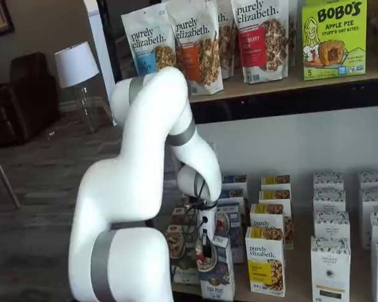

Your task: Pick up the blue and white box that is on the bottom shelf, the second box from the left

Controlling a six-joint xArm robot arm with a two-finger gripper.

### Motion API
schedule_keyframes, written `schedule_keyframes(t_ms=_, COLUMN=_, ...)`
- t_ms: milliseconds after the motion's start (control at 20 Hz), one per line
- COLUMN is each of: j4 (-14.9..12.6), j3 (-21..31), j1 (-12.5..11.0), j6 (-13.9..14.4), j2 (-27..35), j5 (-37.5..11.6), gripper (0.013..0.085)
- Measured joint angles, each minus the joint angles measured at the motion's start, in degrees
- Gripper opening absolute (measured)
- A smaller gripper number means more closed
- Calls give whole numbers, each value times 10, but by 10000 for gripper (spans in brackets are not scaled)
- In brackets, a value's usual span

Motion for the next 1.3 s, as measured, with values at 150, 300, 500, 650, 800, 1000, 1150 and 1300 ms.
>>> schedule_keyframes(t_ms=150, j4=24, j3=55, j1=11, j6=-14, j2=-37, j5=-21, gripper=450)
schedule_keyframes(t_ms=300, j4=43, j3=97, j1=19, j6=-26, j2=-65, j5=-37, gripper=450)
schedule_keyframes(t_ms=500, j4=70, j3=159, j1=31, j6=-42, j2=-109, j5=-61, gripper=450)
schedule_keyframes(t_ms=650, j4=83, j3=207, j1=41, j6=-46, j2=-148, j5=-79, gripper=450)
schedule_keyframes(t_ms=800, j4=84, j3=247, j1=49, j6=-39, j2=-193, j5=-72, gripper=450)
schedule_keyframes(t_ms=1000, j4=54, j3=302, j1=59, j6=2, j2=-262, j5=-64, gripper=450)
schedule_keyframes(t_ms=1150, j4=23, j3=338, j1=65, j6=40, j2=-314, j5=-51, gripper=450)
schedule_keyframes(t_ms=1300, j4=-3, j3=372, j1=72, j6=75, j2=-378, j5=-24, gripper=450)
